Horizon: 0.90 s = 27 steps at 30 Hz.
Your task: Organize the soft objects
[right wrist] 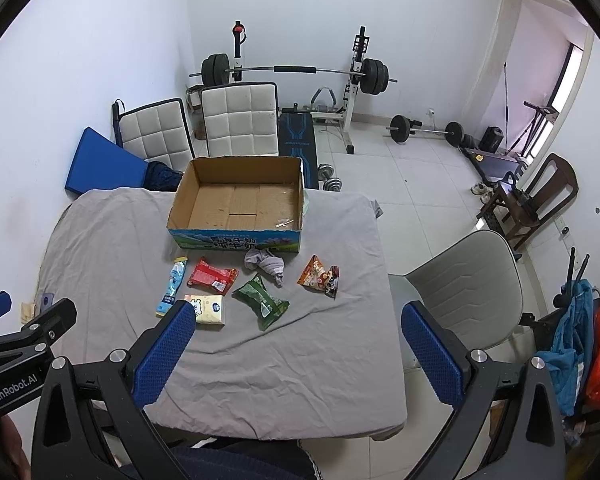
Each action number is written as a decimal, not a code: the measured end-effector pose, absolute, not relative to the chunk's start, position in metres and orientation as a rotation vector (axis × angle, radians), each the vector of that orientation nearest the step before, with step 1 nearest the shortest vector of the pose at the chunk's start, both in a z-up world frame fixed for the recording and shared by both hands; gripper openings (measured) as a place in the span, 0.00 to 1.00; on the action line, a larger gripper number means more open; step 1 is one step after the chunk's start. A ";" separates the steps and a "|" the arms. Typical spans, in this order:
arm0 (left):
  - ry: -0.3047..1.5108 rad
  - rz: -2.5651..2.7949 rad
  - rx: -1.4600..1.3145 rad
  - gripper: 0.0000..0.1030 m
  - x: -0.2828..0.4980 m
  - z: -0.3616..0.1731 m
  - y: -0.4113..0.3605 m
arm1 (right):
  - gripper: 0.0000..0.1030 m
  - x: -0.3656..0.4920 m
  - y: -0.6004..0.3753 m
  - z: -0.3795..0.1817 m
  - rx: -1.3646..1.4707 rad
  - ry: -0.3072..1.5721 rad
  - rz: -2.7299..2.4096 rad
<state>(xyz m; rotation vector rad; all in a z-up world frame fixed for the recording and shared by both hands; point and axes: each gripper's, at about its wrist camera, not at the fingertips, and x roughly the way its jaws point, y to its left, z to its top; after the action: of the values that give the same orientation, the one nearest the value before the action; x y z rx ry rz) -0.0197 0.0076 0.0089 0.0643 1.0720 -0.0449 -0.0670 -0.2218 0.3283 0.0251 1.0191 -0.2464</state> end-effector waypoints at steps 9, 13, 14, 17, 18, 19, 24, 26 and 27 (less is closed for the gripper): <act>1.073 -0.046 0.064 1.00 -0.020 0.009 0.009 | 1.00 -0.065 -0.222 0.331 0.025 1.019 -0.241; 1.072 -0.048 0.065 1.00 -0.020 0.008 0.009 | 1.00 -0.065 -0.222 0.330 0.027 1.020 -0.240; 1.072 -0.047 0.065 1.00 -0.020 0.008 0.009 | 1.00 -0.066 -0.222 0.330 0.025 1.019 -0.240; 1.072 -0.047 0.063 1.00 -0.021 0.008 0.009 | 1.00 -0.067 -0.221 0.329 0.027 1.019 -0.238; 1.069 -0.047 0.064 1.00 -0.021 0.008 0.010 | 1.00 -0.067 -0.221 0.329 0.026 1.018 -0.239; 1.070 -0.042 0.063 1.00 -0.020 0.007 0.010 | 1.00 -0.067 -0.221 0.328 0.028 1.019 -0.239; 1.085 -0.030 0.047 1.00 -0.009 -0.006 0.010 | 1.00 -0.058 -0.227 0.318 0.037 1.037 -0.232; 1.099 -0.018 0.036 1.00 0.003 -0.015 0.011 | 1.00 -0.047 -0.234 0.306 0.048 1.060 -0.232; 1.113 -0.014 0.026 1.00 0.011 -0.022 0.012 | 1.00 -0.040 -0.239 0.297 0.060 1.073 -0.223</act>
<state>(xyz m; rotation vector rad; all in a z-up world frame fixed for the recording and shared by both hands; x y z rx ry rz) 0.0115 0.0118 -0.0220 0.0261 1.1130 -0.0145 -0.0402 -0.2389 0.2970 0.0598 1.0730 -0.2234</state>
